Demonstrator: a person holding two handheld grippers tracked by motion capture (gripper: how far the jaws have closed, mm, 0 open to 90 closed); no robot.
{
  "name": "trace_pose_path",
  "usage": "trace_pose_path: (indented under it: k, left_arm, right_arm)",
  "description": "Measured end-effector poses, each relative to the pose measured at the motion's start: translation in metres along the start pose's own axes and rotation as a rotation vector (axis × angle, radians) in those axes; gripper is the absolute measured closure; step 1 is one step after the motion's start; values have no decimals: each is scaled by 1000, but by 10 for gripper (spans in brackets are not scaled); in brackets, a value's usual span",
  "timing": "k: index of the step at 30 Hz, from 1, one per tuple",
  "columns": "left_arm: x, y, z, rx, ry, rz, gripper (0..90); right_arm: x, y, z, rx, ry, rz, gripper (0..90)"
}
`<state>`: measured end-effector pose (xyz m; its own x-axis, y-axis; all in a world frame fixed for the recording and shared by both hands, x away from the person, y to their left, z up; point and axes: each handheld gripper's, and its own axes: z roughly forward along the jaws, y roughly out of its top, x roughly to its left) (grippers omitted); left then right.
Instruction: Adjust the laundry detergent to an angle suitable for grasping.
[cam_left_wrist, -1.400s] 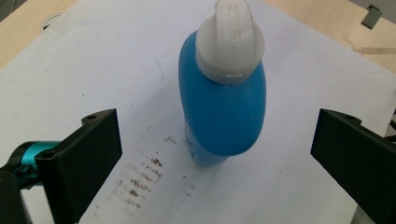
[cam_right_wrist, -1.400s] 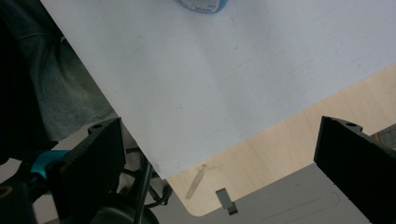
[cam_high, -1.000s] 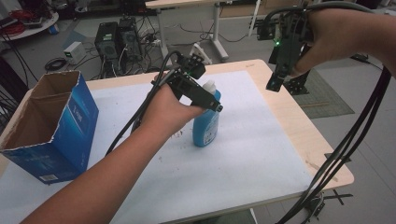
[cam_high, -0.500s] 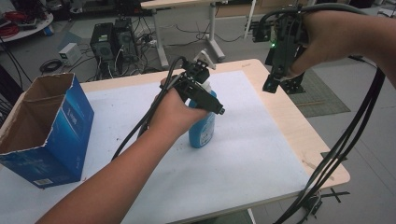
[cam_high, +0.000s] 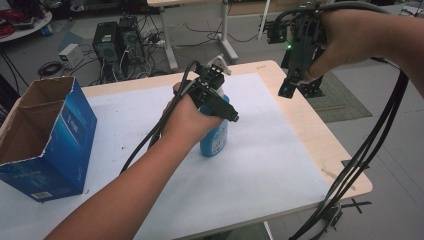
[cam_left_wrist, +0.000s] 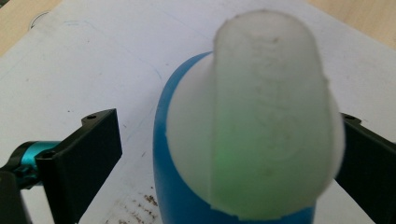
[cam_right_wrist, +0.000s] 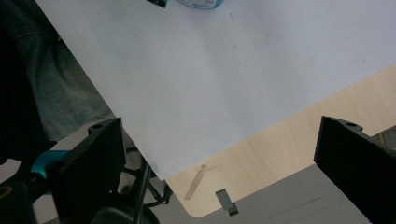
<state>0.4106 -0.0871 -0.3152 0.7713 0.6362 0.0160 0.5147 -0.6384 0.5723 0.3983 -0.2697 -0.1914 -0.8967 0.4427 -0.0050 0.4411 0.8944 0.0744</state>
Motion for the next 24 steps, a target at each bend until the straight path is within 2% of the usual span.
trace_pose_path:
  k: [6, 11, 19, 20, 21, 24]
  left_arm:
    - [1, 0, 4, 21, 7, 3, 18]
    - [0, 0, 8, 5, 13, -15, 18]
    - [0, 0, 10, 25, 6, 2, 42]
    - [-1, 0, 10, 17, -3, -2, 91]
    - [0, 0, 10, 22, -6, 3, 104]
    - [-1, 0, 11, 24, -7, 2, 105]
  right_arm:
    - [-1, 1, 1, 2, 1, 3, 14]
    - [-1, 2, 2, 2, 3, 2, 14]
    - [-3, 1, 4, 0, 6, 4, 14]
    - [-3, 1, 4, 2, 6, 5, 14]
    - [-4, 1, 5, 1, 6, 7, 14]
    - [-4, 1, 6, 1, 7, 4, 14]
